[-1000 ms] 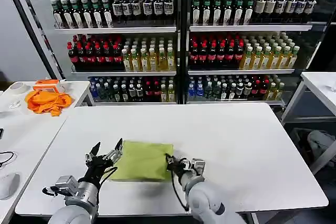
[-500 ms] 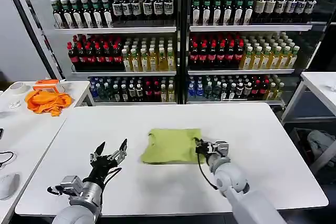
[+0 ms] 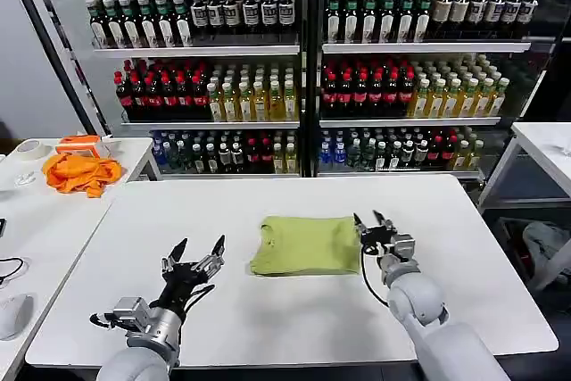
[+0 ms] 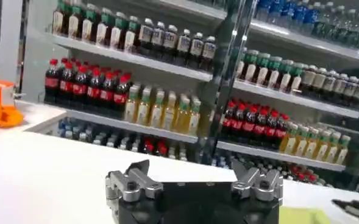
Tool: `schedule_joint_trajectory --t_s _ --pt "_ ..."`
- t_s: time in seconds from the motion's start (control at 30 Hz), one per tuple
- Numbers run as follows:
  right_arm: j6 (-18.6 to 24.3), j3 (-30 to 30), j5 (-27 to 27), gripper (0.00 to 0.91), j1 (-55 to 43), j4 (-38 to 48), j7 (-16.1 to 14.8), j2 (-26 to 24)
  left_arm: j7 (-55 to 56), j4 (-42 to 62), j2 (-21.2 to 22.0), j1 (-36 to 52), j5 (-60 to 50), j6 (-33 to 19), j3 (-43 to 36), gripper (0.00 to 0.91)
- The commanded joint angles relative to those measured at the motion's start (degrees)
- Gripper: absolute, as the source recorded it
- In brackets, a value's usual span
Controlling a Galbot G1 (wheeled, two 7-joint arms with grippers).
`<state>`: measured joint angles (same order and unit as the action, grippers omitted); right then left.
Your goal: Fold and organize the clothes.
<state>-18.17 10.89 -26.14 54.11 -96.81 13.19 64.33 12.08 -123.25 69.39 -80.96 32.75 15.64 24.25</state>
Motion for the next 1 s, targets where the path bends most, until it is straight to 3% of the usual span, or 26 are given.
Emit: schedule_joint_trajectory --t_s 0.03,0.17,0.47,1.0 --pt "11.26 5.23 5.62 0.907 12.84 -13.94 0.23 -1.36 -0.01 0.32 -0.92 0.42 -2.54 -1.28 0.05 0.907" --pt "12.18 9.14 6.81 0.907 20.63 -20.01 0.08 -0.64 -0.17 0.26 -1.98 0.56 -2.72 -1.41 0.43 0.907" --pt "11.76 13.95 7.68 0.907 29.63 -25.00 -0.56 0.36 -0.44 0.92 -3.36 1.14 -3.64 -1.63 1.04 0.907" --pt "12.13 13.06 9.61 0.907 30.33 -25.77 -1.18 1.06 -1.31 0.31 -4.03 -0.12 -6.71 -2.25 1.33 0.907"
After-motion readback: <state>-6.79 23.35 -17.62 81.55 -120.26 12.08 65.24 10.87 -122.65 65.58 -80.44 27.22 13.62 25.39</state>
